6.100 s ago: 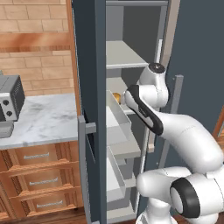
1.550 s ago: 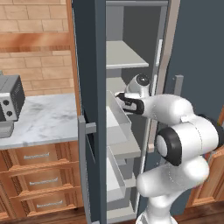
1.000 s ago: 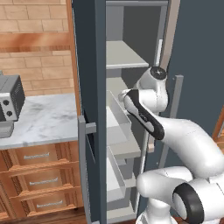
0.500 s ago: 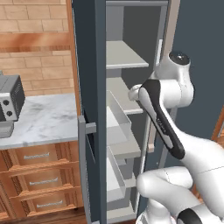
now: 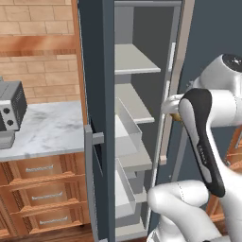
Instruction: Take the corn and potato out of the freezer and place them in the tupperware container on the counter. Then put the tupperware containing the vegetables back in the freezer.
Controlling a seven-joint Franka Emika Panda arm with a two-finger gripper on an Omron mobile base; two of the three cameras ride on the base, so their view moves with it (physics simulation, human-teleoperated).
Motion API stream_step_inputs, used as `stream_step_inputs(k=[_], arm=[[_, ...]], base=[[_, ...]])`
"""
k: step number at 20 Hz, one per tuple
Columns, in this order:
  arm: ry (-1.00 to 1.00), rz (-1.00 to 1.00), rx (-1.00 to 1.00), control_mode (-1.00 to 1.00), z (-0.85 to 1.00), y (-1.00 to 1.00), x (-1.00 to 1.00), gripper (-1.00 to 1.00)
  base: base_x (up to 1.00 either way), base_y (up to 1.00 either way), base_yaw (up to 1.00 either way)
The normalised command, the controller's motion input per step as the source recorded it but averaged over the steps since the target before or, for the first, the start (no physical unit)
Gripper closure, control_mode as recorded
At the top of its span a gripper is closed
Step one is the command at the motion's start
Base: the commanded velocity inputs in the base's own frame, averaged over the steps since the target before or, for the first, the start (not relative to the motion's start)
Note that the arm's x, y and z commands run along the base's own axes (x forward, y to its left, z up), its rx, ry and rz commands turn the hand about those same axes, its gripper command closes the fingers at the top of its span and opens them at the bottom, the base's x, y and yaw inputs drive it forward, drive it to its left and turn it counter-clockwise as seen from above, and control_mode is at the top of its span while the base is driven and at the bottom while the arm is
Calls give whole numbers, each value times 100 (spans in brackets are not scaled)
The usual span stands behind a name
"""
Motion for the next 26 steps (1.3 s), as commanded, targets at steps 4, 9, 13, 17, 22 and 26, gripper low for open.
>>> stream_step_inputs(k=[4, 9, 13, 17, 22, 26], arm=[[0, 0, 0, -100, 42, -28, -73, 100], [0, 0, 0, -100, 3, -10, -19, 100], [0, 0, 0, -100, 0, 0, 0, 100], [0, 0, 0, 100, 0, 0, -4, 100], [0, 0, 0, 100, 0, 0, 0, 100], [0, 0, 0, 100, 0, 0, 0, 100]], base=[[0, 0, 0], [0, 0, 0], [0, 0, 0], [-8, 0, 0], [-70, 1, 0], [-60, 4, 0]])
